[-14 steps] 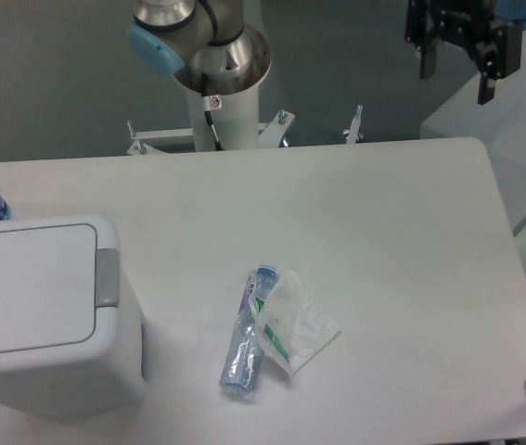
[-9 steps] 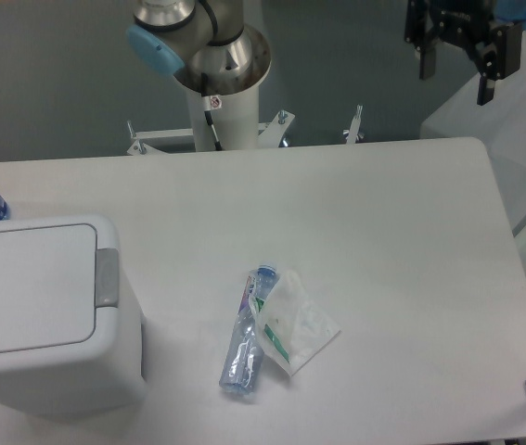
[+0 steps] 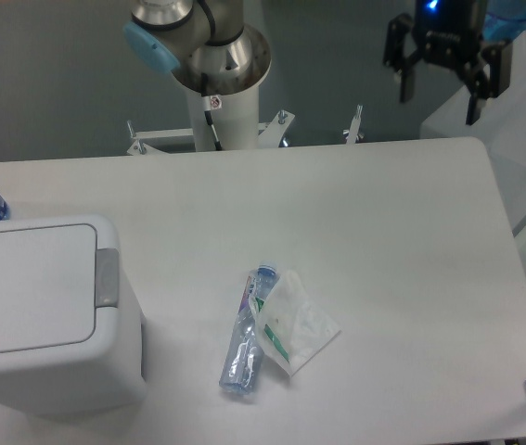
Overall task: Open the trash can
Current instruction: 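Move the open gripper down into the workspace above the table, then swing the gripper over to the white trash can's lid edge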
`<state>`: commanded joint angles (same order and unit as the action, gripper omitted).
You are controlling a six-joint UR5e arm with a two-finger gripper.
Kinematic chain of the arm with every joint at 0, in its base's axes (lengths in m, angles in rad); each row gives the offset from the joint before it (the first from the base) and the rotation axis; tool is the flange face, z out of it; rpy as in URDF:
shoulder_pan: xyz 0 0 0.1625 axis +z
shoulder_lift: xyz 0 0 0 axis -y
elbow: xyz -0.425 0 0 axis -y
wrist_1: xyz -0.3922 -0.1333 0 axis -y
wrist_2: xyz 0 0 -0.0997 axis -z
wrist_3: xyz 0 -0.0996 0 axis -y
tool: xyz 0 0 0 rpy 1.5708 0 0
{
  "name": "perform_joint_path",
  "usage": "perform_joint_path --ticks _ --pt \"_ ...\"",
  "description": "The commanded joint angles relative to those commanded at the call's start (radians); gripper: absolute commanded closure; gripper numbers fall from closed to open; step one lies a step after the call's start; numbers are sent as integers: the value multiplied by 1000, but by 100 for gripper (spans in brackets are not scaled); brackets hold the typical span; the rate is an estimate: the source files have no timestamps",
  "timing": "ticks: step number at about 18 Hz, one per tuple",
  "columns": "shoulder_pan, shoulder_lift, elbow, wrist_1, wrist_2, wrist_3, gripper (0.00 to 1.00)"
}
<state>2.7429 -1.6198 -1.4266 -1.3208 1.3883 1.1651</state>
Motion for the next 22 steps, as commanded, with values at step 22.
perform_joint_path --ticks 22 --pt "-396 -158 2 255 -121 -1074 0"
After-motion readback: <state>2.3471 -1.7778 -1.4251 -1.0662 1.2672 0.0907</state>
